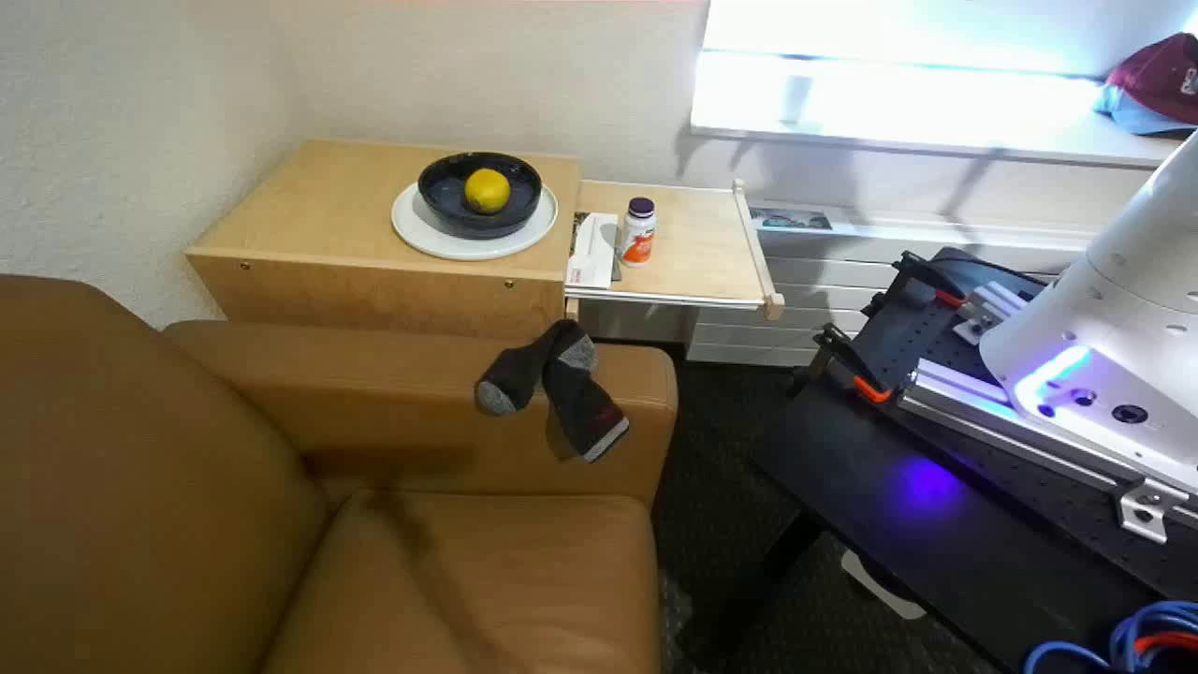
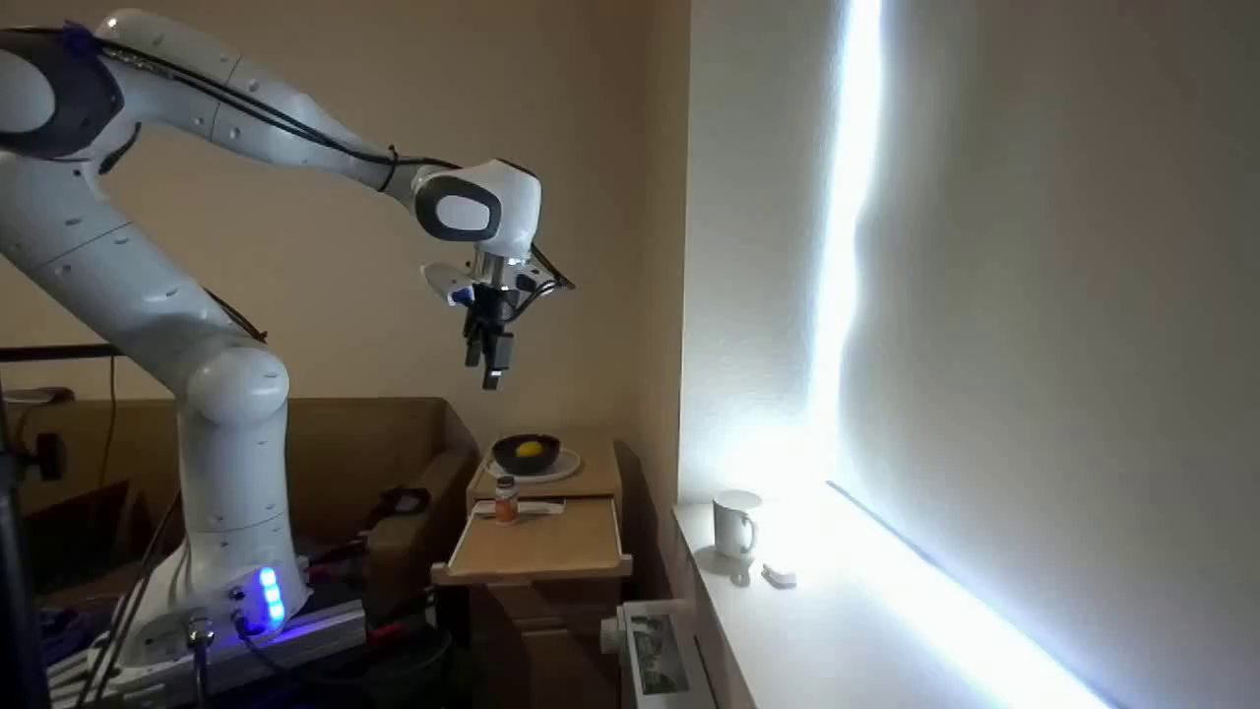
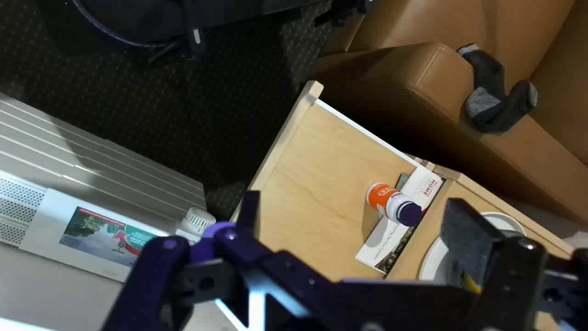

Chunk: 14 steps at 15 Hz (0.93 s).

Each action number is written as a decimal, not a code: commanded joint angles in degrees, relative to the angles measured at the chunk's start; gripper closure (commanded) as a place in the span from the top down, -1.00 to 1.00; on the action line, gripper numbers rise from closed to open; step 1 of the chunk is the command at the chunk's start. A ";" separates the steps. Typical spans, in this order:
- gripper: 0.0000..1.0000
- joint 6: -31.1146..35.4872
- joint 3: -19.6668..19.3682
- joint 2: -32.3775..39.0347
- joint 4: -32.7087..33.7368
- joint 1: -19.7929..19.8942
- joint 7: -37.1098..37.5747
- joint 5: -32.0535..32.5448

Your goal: Move the lemon to the open drawer

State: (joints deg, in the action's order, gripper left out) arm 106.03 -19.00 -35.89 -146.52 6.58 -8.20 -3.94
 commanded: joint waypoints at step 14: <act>1.00 16.04 29.27 25.10 12.57 -10.88 22.31 7.61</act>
State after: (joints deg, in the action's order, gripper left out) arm 122.54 8.92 -15.86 -140.77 -3.27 11.87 2.14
